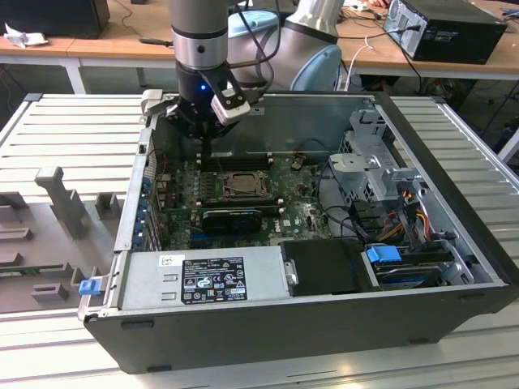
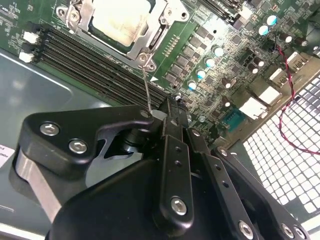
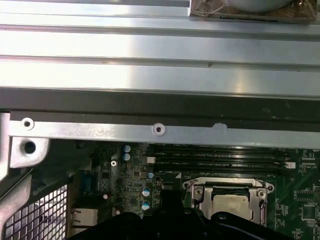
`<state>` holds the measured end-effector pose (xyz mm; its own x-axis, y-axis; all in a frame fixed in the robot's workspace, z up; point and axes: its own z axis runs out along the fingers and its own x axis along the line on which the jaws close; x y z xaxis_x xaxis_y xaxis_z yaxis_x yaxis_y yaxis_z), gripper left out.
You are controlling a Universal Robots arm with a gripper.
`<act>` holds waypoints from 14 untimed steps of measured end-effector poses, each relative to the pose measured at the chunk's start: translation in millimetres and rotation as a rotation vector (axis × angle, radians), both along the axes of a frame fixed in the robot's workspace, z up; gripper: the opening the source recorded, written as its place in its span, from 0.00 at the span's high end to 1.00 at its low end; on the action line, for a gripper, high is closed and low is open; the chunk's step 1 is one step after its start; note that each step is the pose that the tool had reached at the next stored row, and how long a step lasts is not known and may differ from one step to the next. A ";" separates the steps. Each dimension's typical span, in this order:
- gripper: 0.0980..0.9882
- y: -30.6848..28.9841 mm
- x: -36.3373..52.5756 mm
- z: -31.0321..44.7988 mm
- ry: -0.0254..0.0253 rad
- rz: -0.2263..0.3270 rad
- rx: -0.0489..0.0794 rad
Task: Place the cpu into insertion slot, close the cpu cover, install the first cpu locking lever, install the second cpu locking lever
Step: 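Install the first cpu locking lever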
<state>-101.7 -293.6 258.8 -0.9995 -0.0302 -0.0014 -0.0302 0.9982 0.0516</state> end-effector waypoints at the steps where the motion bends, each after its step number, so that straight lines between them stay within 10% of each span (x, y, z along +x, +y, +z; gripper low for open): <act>1: 0.99 0.0 1.0 0.0 0.0000 0.000 0.000; 14: 0.99 0.0 12.1 0.0 0.0000 0.000 0.000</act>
<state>-89.6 -293.6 258.8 -0.9995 -0.0301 -0.0014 -0.0302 0.9982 0.0517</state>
